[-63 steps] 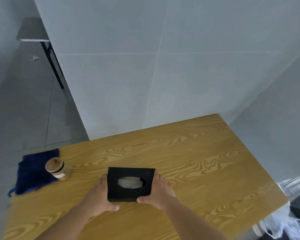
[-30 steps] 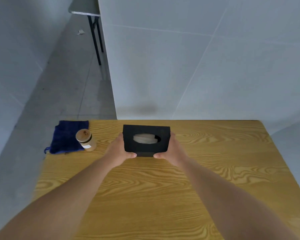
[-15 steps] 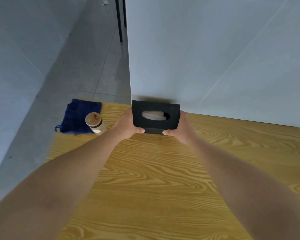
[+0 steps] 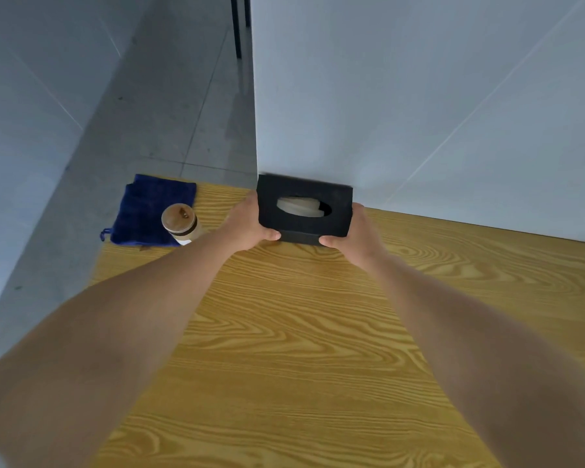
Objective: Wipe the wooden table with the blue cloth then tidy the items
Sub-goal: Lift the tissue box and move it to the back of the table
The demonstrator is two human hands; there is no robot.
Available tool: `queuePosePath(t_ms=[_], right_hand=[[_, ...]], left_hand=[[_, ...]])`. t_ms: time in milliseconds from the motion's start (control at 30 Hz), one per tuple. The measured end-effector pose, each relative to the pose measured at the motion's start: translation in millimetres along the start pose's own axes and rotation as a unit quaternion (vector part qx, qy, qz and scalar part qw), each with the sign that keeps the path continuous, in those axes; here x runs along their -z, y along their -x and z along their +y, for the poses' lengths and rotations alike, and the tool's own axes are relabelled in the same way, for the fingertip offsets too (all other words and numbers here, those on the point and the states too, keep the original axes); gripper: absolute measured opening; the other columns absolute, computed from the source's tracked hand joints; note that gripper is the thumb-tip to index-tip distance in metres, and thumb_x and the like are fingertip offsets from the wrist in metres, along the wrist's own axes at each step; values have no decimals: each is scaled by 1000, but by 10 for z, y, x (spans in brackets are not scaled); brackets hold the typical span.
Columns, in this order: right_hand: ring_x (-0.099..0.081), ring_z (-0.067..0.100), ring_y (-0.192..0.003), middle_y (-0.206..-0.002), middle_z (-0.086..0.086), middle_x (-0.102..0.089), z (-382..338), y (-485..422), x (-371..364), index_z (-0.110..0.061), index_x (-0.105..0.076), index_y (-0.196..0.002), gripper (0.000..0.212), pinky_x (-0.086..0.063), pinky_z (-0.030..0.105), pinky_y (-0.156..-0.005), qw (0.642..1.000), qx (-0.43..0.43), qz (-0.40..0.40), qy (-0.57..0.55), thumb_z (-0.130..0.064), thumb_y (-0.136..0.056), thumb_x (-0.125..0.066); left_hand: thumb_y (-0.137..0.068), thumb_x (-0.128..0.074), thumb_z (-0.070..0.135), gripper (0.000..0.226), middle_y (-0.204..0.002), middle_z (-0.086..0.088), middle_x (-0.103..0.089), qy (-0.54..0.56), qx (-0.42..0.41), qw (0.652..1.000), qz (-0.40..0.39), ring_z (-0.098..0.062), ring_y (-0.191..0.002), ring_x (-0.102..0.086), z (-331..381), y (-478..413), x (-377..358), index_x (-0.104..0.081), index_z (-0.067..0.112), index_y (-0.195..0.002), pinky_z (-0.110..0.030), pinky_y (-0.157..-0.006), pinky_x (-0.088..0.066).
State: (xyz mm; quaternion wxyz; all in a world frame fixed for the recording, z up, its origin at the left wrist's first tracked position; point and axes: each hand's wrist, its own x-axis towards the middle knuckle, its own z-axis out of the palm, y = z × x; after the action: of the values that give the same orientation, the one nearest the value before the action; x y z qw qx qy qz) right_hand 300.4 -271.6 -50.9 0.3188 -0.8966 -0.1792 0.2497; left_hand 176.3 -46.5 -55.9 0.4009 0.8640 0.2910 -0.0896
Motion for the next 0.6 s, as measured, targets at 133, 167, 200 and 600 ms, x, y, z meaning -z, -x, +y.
queuePosePath(t_ms=[133, 167, 200, 600], right_hand=[[-63, 24, -116, -127, -1, -65, 4, 4, -17, -15, -45, -141, 84, -52, 35, -90, 1000, 1, 7, 4, -32, -75, -94], [-63, 24, -116, -127, -1, -65, 6, 9, -23, -15, -45, -141, 83, -51, 35, -90, 1000, 1, 8, 5, -32, -75, -94], [-63, 25, -116, -127, -1, -65, 10, 11, -31, -15, -46, -141, 84, -51, 35, -90, 1000, 1, 9, 5, -33, -75, -94], [-64, 25, -113, -124, -1, -67, -15, 34, -84, -17, -48, -139, 76, -55, 40, -92, 1000, -17, 24, 2, -29, -78, -92]], left_hand=[[-72, -95, 32, 107, -154, -10, -51, 4, 2, 1000, -2, -33, -141, -49, -22, -47, 0, -33, 14, -157, -49, -114, -45], [-72, -95, 32, 108, -155, -10, -50, 3, 4, 1000, -3, -33, -141, -49, -29, -53, 1, -32, 13, -158, -50, -114, -44], [-73, -95, 33, 108, -156, -10, -50, 3, 4, 1000, -4, -33, -142, -48, -42, -64, -1, -32, 13, -158, -50, -115, -44], [-77, -92, 35, 100, -151, -9, -54, -8, -6, 1000, 15, -33, -139, -51, -128, -77, -79, -35, 14, -156, -44, -108, -45]])
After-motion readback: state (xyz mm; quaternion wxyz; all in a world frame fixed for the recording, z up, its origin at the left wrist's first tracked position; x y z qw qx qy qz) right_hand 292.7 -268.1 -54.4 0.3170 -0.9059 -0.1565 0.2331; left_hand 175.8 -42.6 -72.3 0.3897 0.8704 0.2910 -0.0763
